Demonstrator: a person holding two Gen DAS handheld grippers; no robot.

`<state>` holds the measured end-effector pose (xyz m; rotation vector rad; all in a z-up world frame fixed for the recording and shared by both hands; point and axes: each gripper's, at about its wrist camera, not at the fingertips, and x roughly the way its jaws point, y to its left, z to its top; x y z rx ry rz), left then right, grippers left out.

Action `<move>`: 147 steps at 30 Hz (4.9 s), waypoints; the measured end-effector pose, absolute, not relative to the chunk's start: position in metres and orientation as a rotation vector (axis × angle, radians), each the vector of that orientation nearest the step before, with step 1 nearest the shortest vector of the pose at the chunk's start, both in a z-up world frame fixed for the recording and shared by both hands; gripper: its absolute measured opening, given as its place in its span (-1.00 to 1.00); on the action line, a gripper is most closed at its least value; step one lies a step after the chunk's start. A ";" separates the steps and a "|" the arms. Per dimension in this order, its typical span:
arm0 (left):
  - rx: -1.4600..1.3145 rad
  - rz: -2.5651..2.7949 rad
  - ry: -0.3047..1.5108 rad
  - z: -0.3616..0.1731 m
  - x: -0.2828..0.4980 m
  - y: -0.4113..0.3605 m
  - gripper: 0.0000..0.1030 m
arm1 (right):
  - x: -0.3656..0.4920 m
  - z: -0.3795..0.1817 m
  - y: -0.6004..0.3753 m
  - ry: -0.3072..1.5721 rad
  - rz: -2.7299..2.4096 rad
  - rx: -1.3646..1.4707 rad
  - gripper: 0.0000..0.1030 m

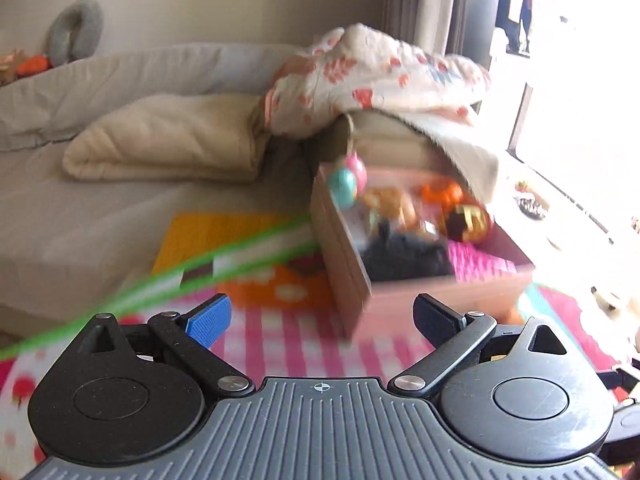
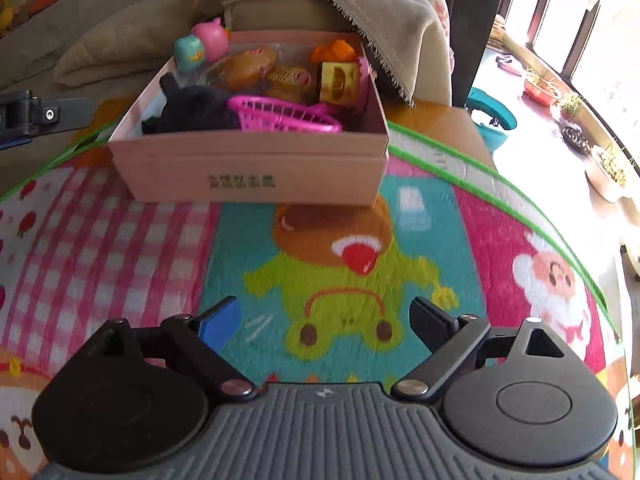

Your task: Organize objects

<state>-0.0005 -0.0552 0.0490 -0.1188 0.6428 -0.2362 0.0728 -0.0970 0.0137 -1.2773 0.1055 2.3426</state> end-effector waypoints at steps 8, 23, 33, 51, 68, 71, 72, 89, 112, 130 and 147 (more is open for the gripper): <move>-0.127 -0.207 0.755 0.001 -0.075 -0.077 0.92 | 0.130 -0.013 -0.138 0.121 2.380 -1.218 1.00; -0.003 -0.165 0.667 -0.017 -0.091 -0.091 0.94 | 0.147 -0.028 -0.115 0.036 2.623 -0.928 1.00; 0.005 -0.165 0.667 -0.017 -0.090 -0.090 0.95 | 0.148 -0.029 -0.114 0.012 2.617 -0.924 1.00; 0.009 -0.165 0.666 -0.017 -0.091 -0.090 0.95 | 0.147 -0.030 -0.115 0.005 2.619 -0.924 1.00; 0.009 -0.165 0.666 -0.017 -0.091 -0.090 0.95 | 0.147 -0.030 -0.116 0.003 2.620 -0.923 1.00; 0.008 -0.164 0.666 -0.017 -0.091 -0.091 0.95 | 0.147 -0.030 -0.116 0.003 2.620 -0.923 1.00; 0.009 -0.164 0.666 -0.017 -0.091 -0.091 0.95 | 0.147 -0.030 -0.116 0.003 2.620 -0.923 1.00; 0.011 -0.168 0.668 -0.016 -0.090 -0.090 0.95 | 0.147 -0.030 -0.116 0.000 2.620 -0.922 1.00; 0.013 -0.165 0.667 -0.016 -0.090 -0.091 0.95 | 0.147 -0.030 -0.116 -0.002 2.620 -0.921 1.00; 0.011 -0.165 0.668 -0.016 -0.090 -0.090 0.95 | 0.147 -0.030 -0.116 -0.003 2.621 -0.921 1.00; 0.007 -0.161 0.668 -0.016 -0.090 -0.091 0.95 | 0.147 -0.030 -0.116 -0.004 2.621 -0.921 1.00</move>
